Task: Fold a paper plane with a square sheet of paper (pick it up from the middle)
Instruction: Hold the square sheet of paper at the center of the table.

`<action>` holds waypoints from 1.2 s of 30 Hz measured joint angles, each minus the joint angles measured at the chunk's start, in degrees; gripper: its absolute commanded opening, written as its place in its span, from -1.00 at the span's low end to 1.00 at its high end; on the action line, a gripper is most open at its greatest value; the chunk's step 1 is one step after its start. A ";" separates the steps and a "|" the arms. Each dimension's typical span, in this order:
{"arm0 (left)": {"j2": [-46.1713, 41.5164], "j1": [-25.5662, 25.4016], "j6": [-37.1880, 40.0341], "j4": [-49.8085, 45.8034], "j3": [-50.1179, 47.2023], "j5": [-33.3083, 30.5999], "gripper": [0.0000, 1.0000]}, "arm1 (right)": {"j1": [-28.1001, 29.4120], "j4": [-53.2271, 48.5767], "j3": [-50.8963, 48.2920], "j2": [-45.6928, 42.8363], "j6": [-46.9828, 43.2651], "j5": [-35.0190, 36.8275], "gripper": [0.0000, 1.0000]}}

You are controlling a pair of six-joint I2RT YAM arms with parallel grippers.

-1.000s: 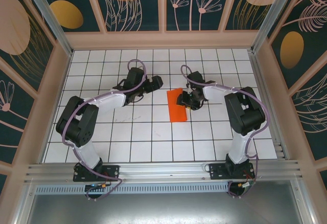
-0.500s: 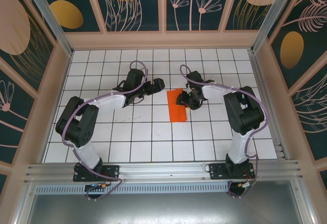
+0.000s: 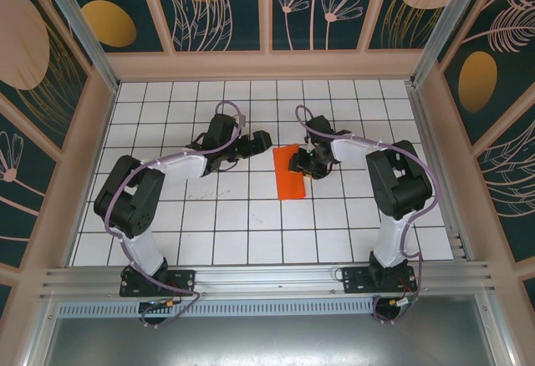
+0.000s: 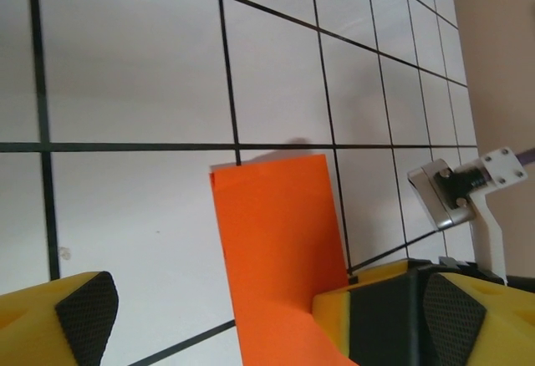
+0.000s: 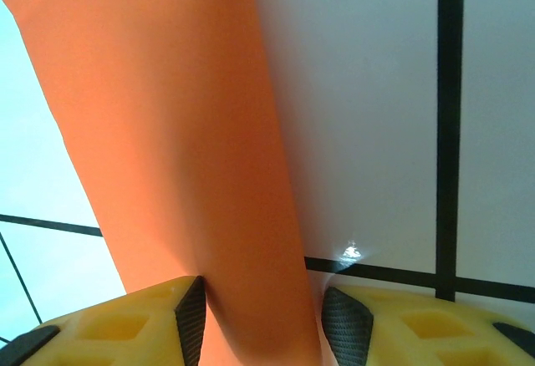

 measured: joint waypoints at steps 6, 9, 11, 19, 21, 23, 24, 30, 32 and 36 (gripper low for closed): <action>1.73 -0.02 -0.94 2.73 0.02 4.76 0.73 | 0.00 0.00 0.00 0.07 -0.22 -0.07 0.03; 3.28 -0.02 -2.05 4.22 0.04 6.69 0.53 | 0.00 -0.33 0.31 0.28 -0.42 -0.07 0.00; 4.42 -0.15 -2.51 4.28 0.17 7.67 0.45 | -0.11 -0.66 0.44 0.39 -0.66 -0.04 -0.01; 7.37 -1.22 -3.32 4.26 1.79 9.77 0.28 | -0.22 -1.25 0.74 0.63 -2.10 -0.26 0.00; 7.58 -1.31 -3.54 4.28 2.14 9.97 0.24 | -0.22 -1.31 0.81 0.68 -2.25 -0.31 0.00; 7.72 -1.33 -3.74 4.28 2.34 9.97 0.18 | -0.22 -1.60 1.09 0.83 -2.34 -0.39 0.01; 7.78 -1.33 -3.93 4.28 2.43 9.97 0.12 | -0.22 -1.75 1.20 0.92 -2.36 -0.42 0.01; 8.31 -1.33 -5.44 4.26 3.21 9.92 -0.05 | -0.22 -2.75 1.99 1.38 -2.34 -0.44 0.02; 8.48 -1.40 -6.01 4.26 3.34 9.92 -0.09 | -0.22 -3.04 2.25 1.57 -2.34 -0.44 0.02; 9.44 -1.88 -7.02 4.24 3.76 9.94 -0.24 | -0.22 -3.10 2.29 1.60 -2.36 -0.44 0.02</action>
